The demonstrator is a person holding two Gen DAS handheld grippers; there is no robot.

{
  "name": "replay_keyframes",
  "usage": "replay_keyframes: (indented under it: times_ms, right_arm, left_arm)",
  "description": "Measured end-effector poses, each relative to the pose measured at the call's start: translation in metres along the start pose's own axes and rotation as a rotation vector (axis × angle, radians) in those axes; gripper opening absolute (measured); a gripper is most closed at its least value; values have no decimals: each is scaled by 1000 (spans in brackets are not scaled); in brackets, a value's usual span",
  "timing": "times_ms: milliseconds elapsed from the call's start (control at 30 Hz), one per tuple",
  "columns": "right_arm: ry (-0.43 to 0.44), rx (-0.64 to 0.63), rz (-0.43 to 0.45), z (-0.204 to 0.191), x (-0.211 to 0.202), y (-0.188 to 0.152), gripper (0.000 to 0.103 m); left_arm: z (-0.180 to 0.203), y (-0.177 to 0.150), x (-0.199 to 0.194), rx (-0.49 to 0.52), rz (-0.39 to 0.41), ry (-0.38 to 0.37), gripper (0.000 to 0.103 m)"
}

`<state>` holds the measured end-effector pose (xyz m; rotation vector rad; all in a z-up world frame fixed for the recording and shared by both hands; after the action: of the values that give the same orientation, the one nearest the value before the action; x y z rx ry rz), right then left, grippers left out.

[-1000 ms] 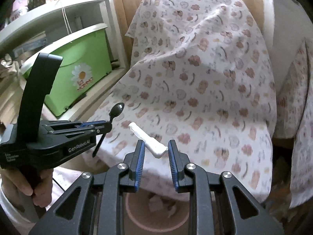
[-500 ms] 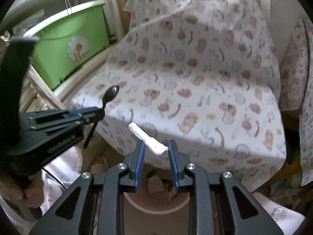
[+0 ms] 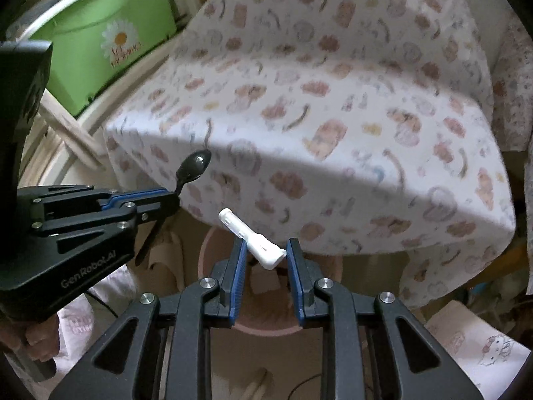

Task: Collect trash
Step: 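Carry the spoon and white piece down over the pink wastebasket with both tools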

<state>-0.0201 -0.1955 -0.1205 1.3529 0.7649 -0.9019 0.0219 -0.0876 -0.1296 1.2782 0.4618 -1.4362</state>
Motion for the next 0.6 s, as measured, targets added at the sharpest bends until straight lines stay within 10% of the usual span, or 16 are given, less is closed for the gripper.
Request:
replay_keyframes:
  times_ms: [600]
  right_arm:
    - [-110, 28, -240, 8, 88, -20, 26]
  left_arm:
    - [-33, -21, 86, -92, -228, 62, 5]
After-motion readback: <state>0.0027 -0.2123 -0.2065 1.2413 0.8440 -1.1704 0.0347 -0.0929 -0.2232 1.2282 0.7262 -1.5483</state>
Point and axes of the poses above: each gripper's, at about its wrist camera, not at the fingertips, and x roughly the way its jaws point, z to its right, y to its top, the point moved 4 cm from there along x, roughly the way its jaws point, and after that the axes turned 14 degrees about -y, right-handed, at the moved point
